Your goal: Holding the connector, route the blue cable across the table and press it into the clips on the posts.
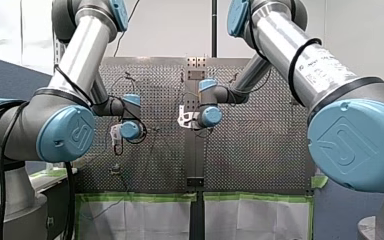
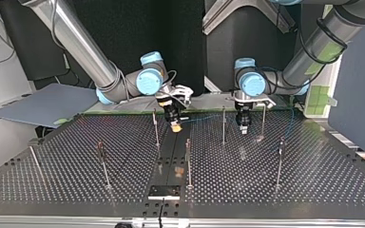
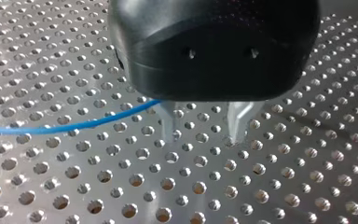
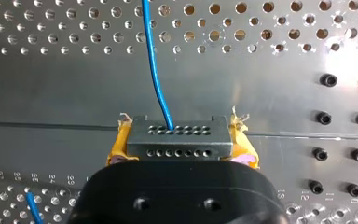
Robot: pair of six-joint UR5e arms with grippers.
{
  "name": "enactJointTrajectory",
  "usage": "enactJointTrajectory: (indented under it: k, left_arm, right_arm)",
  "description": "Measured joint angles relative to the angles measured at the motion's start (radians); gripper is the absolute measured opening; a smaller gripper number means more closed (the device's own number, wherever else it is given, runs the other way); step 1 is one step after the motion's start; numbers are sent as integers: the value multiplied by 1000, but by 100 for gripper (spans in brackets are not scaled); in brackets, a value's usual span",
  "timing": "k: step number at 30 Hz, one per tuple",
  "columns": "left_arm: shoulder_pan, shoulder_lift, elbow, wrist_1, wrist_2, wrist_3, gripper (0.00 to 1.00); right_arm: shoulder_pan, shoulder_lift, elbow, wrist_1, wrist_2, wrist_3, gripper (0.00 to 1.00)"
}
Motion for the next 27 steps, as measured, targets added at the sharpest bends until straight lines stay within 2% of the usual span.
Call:
enactJointTrajectory:
  k: [1,2,10,15,19,27]
  left_arm:
    - [0,0,0,-5,0,0,94]
    - [0,0,0,-13,-1,1,100]
    - [-3,2,-13,-81,-9,5,100]
    - [-8,11,-50,-122,-21,9,100]
    - [-15,33,-83,-116,-25,2,100]
    - [-31,102,-155,-95,-27,-41,100]
  right_arm:
    - [0,0,0,0,0,0,0]
    - [-1,0,0,0,0,0,0]
    - [-4,0,0,1,0,0,0]
    - [-5,0,0,2,0,2,0]
    - [-5,0,0,4,0,2,0]
    - [-5,0,1,5,0,4,0]
